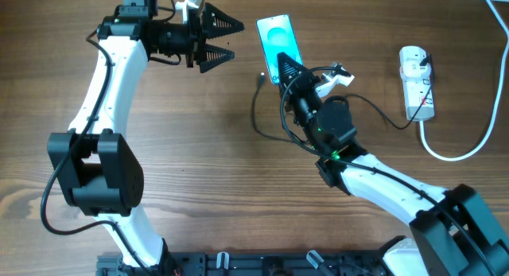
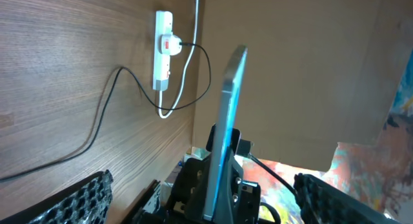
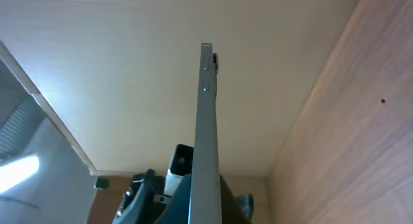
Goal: Plug charger to phone and switch on socket
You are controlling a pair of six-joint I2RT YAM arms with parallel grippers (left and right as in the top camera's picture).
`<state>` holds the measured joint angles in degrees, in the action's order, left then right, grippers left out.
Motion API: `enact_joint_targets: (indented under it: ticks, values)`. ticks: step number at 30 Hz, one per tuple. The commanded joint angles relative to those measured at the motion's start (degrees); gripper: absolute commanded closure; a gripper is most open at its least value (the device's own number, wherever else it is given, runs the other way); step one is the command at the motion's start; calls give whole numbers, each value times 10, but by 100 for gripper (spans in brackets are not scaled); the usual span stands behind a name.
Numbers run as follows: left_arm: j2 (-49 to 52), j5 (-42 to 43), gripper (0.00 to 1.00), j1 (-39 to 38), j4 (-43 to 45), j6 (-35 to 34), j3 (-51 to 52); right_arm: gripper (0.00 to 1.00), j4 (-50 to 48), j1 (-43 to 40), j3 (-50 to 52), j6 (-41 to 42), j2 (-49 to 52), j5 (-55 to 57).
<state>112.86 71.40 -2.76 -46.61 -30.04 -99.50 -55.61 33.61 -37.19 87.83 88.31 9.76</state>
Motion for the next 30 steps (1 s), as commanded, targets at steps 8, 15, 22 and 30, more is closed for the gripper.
enact_joint_targets:
  ticks: [8,15,22,30]
  values:
    - [-13,-67,11,-50,90,-112,-10,96,-3,7,-12,7,4,11]
    - [-8,-106,22,-80,120,-136,-10,96,-3,7,-12,7,4,-2]
    - [6,-111,32,-110,164,-144,-10,96,-4,7,-12,11,4,-3]
    - [6,-117,48,-115,169,-144,-10,96,-5,7,-12,90,5,-3]
